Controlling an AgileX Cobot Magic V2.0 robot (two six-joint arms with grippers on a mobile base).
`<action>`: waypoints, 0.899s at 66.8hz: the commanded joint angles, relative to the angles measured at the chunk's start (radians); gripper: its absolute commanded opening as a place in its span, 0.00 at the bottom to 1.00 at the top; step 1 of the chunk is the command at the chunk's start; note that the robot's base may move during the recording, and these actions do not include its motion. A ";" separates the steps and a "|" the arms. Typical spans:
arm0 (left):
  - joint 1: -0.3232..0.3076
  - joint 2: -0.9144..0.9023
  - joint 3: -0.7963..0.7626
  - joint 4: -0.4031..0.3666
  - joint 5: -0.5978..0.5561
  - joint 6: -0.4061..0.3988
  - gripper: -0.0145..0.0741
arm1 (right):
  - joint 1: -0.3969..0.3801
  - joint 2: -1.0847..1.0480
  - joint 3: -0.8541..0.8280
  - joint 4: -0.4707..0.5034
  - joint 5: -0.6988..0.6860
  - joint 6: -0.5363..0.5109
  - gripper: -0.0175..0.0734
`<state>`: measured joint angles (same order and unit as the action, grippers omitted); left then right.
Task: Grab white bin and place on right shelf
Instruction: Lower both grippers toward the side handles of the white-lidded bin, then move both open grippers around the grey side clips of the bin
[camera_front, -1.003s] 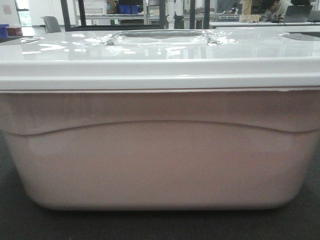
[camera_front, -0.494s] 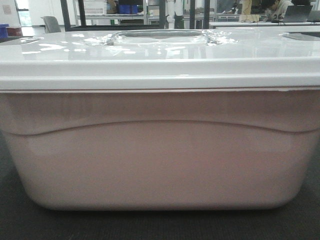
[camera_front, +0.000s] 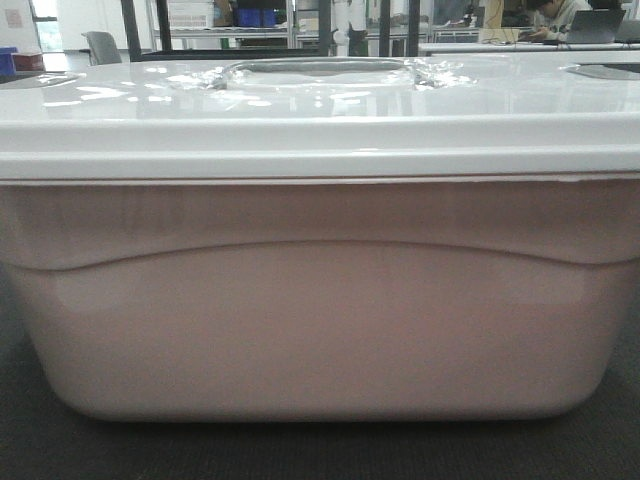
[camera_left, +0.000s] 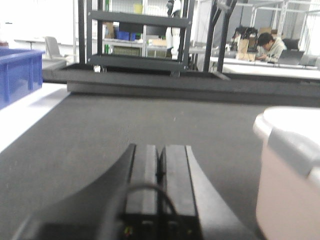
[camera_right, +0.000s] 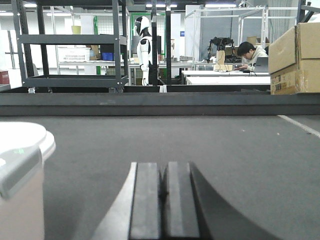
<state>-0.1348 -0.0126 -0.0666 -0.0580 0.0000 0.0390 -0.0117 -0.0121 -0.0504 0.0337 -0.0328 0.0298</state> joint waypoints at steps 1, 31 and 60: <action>0.001 -0.002 -0.109 -0.006 -0.012 0.002 0.03 | -0.005 -0.014 -0.123 -0.003 0.010 -0.003 0.27; 0.001 0.355 -0.598 0.003 0.362 0.002 0.03 | -0.005 0.305 -0.564 -0.003 0.309 -0.003 0.27; 0.001 0.876 -1.061 0.010 0.916 0.002 0.03 | -0.005 0.780 -0.933 -0.003 0.848 -0.003 0.27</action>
<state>-0.1348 0.7905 -1.0674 -0.0448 0.8930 0.0426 -0.0117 0.6911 -0.9104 0.0337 0.7743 0.0298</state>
